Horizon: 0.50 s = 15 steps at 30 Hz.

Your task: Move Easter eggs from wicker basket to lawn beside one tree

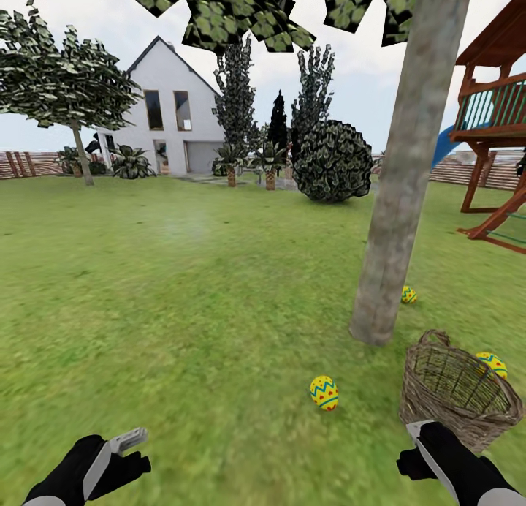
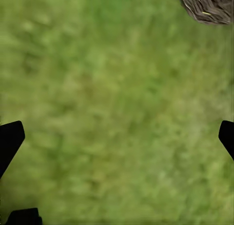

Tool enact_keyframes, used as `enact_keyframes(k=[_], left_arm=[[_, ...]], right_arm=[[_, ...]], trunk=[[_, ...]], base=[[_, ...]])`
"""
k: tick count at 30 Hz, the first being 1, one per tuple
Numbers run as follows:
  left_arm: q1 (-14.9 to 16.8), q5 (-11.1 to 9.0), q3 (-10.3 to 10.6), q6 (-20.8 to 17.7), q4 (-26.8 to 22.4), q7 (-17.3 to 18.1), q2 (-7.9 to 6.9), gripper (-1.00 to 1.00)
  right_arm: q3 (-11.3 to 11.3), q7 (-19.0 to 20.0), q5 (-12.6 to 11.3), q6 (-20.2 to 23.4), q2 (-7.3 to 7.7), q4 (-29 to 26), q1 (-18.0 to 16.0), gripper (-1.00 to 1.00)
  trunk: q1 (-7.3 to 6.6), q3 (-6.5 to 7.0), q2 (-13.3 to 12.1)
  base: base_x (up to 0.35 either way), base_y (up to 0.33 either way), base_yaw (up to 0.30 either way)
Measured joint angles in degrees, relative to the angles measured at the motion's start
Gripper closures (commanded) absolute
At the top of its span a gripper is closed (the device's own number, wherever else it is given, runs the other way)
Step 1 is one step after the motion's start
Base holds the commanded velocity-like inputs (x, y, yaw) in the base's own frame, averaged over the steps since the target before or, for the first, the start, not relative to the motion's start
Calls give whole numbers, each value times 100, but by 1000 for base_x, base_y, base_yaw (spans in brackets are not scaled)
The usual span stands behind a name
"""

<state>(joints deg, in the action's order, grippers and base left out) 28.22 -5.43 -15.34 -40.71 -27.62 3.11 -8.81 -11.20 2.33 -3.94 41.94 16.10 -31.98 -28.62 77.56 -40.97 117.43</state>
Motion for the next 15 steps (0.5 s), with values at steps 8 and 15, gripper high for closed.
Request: enact_keyframes(k=[8,15], left_arm=[[1,0,-1,0,0,0,0,-100],[-1,2,-1,0,0,0,0,-100]], right_arm=[[0,3,-4,0,-2,-1,0,-100],[-1,3,2,0,-2,-2,0,-100]], trunk=[[-176,160,-321],[-330,286,-602]], base=[[0,0,0],[0,0,0]])
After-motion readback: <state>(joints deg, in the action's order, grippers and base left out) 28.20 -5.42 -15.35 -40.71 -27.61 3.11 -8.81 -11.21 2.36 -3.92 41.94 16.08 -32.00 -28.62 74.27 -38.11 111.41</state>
